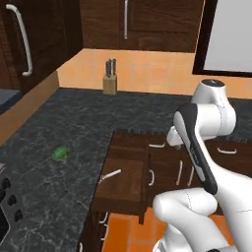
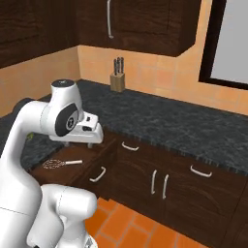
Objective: Pick the whisk from the drawer and place it on the counter.
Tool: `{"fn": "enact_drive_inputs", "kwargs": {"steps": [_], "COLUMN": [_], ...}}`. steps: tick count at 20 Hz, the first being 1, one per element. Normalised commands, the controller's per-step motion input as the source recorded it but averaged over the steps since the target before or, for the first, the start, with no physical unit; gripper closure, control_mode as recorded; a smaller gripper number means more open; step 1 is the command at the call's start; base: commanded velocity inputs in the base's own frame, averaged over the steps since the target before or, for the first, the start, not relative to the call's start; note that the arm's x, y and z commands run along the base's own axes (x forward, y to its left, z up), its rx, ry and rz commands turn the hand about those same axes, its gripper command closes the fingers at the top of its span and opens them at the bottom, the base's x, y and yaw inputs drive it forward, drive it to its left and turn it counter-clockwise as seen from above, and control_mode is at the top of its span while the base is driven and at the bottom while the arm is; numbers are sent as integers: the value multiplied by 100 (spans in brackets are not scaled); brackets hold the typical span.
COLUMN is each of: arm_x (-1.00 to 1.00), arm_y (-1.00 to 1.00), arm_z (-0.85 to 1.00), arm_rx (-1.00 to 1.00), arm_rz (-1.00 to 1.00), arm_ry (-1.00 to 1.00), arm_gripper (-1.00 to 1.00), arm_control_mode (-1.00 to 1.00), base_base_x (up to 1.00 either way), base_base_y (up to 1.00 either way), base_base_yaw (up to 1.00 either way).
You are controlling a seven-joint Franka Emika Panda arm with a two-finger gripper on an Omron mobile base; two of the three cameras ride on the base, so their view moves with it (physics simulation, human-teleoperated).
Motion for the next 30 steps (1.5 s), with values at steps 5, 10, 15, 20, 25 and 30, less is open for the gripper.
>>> {"fn": "enact_drive_inputs", "kwargs": {"steps": [5, 10, 15, 20, 25, 30], "arm_x": [0, 0, 11, 35, 93, 89], "arm_y": [0, 0, -5, 19, 13, 0], "arm_z": [0, 0, -18, -26, -20, -5], "arm_rx": [0, 0, 1, 13, 7, 2], "arm_rz": [0, 0, -15, -27, -10, 1], "arm_ry": [0, 0, 0, -13, -2, 2], "arm_gripper": [-100, -100, -100, -100, -100, -100], "arm_control_mode": [100, 100, -100, -100, -100, -100], "base_base_x": [-43, -34, 0, 0, 0, 0], "base_base_y": [84, 28, 0, 0, 0, 0], "base_base_yaw": [-33, -11, 0, 0, 0, 0]}}
